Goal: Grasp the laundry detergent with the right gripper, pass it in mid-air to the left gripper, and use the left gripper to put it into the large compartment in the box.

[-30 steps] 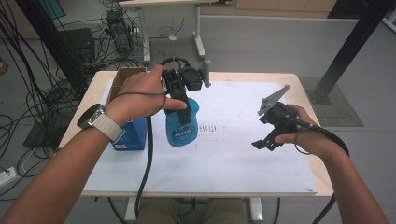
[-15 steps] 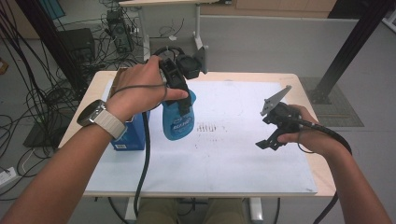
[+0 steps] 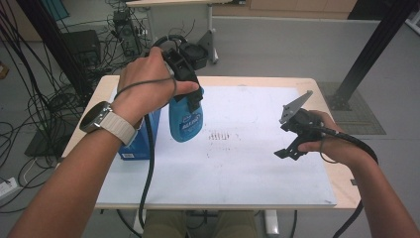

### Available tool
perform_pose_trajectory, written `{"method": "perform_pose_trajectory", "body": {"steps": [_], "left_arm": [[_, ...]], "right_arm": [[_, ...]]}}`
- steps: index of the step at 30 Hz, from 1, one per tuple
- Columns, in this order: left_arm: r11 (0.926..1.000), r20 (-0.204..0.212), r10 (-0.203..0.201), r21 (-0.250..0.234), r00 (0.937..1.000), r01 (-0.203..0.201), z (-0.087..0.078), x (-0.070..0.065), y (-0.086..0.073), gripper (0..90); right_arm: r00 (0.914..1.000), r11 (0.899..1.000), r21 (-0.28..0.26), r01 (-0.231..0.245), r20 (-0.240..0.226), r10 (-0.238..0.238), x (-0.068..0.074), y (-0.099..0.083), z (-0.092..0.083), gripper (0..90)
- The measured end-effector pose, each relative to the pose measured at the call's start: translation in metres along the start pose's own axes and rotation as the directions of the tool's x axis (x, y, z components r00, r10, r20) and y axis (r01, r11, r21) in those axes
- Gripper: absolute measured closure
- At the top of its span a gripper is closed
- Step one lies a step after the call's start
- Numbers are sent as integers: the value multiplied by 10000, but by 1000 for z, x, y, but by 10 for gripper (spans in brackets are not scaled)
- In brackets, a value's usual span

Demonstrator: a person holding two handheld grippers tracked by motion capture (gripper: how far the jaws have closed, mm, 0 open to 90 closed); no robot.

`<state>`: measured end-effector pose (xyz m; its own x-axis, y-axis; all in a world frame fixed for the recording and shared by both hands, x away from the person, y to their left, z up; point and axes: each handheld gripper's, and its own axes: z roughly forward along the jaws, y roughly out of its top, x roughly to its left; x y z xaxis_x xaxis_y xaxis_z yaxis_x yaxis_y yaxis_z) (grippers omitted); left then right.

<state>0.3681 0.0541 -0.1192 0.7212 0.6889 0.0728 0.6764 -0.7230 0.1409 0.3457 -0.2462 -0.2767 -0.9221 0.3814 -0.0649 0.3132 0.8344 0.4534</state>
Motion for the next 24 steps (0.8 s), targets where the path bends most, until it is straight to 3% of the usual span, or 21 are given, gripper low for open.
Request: {"method": "perform_pose_trajectory", "body": {"steps": [7, 15, 20, 24], "left_arm": [[9980, -200, -617, 124, 9979, 620, -4, 8, 0, 377], [9913, -286, -1309, 106, 9910, 1313, -9, 16, 0, 376], [9842, -365, -1765, 45, 9836, 1768, -15, 22, -1, 376], [9750, -468, -2218, 49, 9740, 2223, -20, 27, -2, 376]], "right_arm": [[10000, 10000, 94, 16, 17, -17, 0, -2, 1, 97], [10000, 9998, 171, -60, 49, 59, -2, -7, 1, 97], [9999, 9998, 194, -93, 43, 92, -2, -9, 1, 99], [10000, 9998, 195, -71, 50, 70, -2, -8, 1, 100]]}}
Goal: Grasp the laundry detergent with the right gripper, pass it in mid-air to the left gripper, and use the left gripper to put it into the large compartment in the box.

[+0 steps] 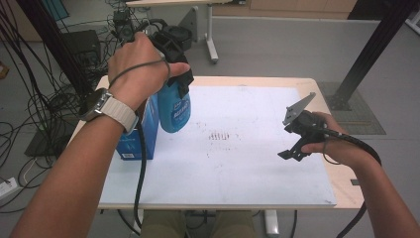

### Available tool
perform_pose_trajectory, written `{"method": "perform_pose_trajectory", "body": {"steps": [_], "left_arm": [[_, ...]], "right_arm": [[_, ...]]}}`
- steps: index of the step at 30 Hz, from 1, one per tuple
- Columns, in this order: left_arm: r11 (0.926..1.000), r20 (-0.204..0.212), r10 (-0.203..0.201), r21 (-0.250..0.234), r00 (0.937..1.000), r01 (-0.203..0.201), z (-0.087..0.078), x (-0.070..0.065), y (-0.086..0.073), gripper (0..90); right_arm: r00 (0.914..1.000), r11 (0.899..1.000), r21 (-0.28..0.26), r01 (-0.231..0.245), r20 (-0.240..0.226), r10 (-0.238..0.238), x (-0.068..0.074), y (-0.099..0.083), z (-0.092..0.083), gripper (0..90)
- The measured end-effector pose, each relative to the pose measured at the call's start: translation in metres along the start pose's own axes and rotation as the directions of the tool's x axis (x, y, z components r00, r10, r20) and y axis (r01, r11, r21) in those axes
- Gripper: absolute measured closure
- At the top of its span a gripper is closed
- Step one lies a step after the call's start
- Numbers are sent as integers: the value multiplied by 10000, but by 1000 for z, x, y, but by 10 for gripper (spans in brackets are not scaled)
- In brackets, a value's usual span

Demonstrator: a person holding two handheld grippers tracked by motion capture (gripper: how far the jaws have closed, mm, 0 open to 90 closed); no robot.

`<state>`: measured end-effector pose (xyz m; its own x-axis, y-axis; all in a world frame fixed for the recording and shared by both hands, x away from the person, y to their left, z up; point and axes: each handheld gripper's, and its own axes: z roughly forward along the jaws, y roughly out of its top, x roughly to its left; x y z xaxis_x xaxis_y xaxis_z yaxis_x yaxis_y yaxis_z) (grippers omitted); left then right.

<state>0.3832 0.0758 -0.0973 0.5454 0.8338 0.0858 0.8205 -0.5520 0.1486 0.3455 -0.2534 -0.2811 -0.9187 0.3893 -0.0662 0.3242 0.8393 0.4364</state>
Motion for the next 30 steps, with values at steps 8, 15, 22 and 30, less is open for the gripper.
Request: {"method": "perform_pose_trajectory", "body": {"steps": [8, 15, 22, 30], "left_arm": [[9964, -256, -844, -24, 9961, 844, -11, 14, 0, 376], [9902, -81, -1393, -39, 9902, 1393, -22, 26, -3, 376], [9846, -218, -1747, 50, 9844, 1749, -31, 34, -5, 376], [9714, -279, -2376, -41, 9710, 2376, -39, 49, -6, 376]], "right_arm": [[10000, 10000, 34, 65, -5, -65, -2, 4, 3, 100], [10000, 10000, 44, 83, 11, -83, -3, 7, 3, 100], [10000, 10000, -17, 77, 58, -77, -5, 10, 2, 100], [10000, 10000, -2, 38, 40, -38, -9, 9, 2, 100]]}}
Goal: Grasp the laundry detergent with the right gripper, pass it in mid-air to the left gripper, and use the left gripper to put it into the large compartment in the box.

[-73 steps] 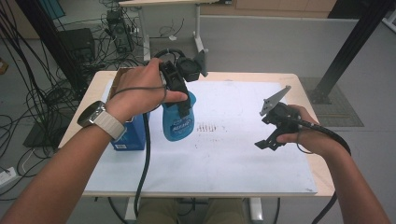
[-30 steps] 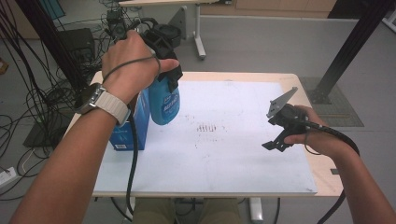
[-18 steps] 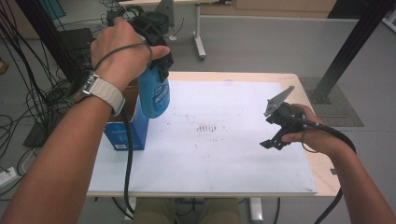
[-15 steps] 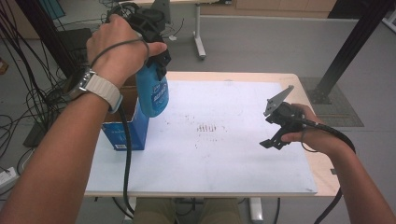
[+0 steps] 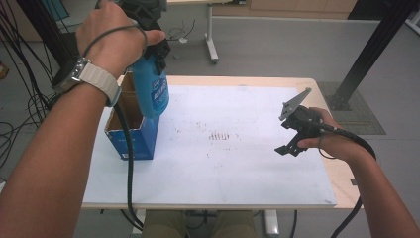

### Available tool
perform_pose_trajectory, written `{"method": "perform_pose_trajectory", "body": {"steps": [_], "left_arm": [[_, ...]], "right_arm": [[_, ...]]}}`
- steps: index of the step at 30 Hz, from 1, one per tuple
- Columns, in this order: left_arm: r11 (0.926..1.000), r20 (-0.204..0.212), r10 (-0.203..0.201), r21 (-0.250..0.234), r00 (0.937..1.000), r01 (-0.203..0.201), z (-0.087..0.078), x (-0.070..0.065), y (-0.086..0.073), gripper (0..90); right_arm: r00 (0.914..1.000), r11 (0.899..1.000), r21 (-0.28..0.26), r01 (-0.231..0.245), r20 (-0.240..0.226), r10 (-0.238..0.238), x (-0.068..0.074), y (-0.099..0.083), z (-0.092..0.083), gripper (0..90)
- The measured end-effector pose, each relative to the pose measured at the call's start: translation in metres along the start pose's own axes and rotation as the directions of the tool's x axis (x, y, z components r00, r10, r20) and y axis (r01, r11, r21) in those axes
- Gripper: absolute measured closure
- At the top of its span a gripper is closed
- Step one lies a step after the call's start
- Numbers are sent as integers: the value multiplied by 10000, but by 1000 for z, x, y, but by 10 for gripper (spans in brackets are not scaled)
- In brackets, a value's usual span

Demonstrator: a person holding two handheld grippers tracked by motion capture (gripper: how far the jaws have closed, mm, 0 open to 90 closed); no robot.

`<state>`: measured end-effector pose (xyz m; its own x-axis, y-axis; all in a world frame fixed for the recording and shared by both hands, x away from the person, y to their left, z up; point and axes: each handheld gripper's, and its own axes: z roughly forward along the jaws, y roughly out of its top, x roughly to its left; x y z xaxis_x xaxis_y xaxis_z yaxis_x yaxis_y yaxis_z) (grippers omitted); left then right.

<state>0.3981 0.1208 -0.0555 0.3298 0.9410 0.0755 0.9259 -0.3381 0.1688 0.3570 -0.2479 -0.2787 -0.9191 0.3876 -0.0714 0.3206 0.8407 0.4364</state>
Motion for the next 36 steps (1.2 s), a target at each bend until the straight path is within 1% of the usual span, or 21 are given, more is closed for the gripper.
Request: {"method": "perform_pose_trajectory", "body": {"steps": [4, 10, 11, 14, 19, 25, 31, 36], "left_arm": [[9994, 42, -351, 15, 9994, 351, -1, 11, 0, 376], [9978, -16, -666, -2, 9978, 666, -1, 22, 0, 376], [9976, -32, -689, 67, 9976, 689, -1, 24, 0, 376], [9958, -83, -914, 17, 9958, 914, -1, 30, -1, 376], [9930, -145, -1182, -72, 9929, 1181, -2, 39, -2, 376], [9877, -136, -1559, -143, 9877, 1557, 2, 51, -3, 376], [9848, -278, -1733, -155, 9845, 1729, 11, 62, -3, 376], [9813, -292, -1921, -145, 9809, 1918, 20, 70, -2, 376]], "right_arm": [[10000, 10000, 9, -75, 28, 75, -3, -2, 1, 100], [9999, 9998, 144, -132, 48, 132, -6, -4, 2, 100], [9999, 9998, 140, -134, 49, 133, -6, -3, 2, 100], [9999, 9998, 95, -158, 31, 158, -7, -3, 3, 100], [9998, 9998, 103, -182, -18, 182, -8, -2, 5, 100], [9997, 9996, 128, -241, -45, 241, -10, -3, 7, 99], [9994, 9994, 157, -323, -83, 324, -13, -5, 8, 99], [9992, 9990, 255, -376, -87, 379, -15, -5, 10, 96]]}}
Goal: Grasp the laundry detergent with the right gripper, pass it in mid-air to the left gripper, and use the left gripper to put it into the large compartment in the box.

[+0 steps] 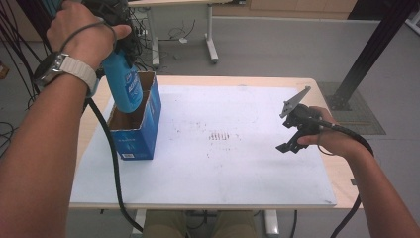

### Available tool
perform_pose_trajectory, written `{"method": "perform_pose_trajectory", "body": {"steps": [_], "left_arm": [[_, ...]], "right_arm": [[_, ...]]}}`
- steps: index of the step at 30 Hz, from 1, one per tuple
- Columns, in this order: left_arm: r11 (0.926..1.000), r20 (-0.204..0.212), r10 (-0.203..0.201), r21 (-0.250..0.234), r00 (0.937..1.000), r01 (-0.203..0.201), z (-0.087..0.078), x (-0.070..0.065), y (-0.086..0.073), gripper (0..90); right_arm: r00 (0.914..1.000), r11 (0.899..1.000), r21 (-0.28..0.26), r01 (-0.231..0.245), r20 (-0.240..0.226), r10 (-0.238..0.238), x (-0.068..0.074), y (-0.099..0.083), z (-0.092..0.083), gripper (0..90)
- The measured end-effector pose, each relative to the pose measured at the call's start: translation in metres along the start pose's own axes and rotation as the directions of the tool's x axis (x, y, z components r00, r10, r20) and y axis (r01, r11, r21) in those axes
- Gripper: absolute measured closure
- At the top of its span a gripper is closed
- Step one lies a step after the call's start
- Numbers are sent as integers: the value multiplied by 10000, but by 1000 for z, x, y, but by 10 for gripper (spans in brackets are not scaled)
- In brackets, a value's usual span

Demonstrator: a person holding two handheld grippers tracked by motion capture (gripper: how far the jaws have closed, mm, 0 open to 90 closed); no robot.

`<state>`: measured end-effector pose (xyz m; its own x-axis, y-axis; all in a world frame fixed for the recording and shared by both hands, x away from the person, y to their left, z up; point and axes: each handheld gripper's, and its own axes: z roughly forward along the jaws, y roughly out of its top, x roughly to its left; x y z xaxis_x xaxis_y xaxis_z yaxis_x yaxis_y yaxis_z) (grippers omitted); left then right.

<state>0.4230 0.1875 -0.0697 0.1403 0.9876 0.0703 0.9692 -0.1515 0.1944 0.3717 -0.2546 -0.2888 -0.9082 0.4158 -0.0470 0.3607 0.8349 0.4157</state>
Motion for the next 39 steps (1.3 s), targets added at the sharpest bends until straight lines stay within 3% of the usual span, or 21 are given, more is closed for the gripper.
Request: {"method": "perform_pose_trajectory", "body": {"steps": [16, 39], "left_arm": [[9999, -191, -164, 12, 9997, 164, 33, 16, 6, 376], [9999, -207, -132, -73, 9997, 131, 89, 20, 6, 376]], "right_arm": [[9998, 9998, 164, -125, -146, 127, -5, -1, 11, 96], [9993, 9993, 253, -265, -248, 271, -7, -3, 23, 96]]}}
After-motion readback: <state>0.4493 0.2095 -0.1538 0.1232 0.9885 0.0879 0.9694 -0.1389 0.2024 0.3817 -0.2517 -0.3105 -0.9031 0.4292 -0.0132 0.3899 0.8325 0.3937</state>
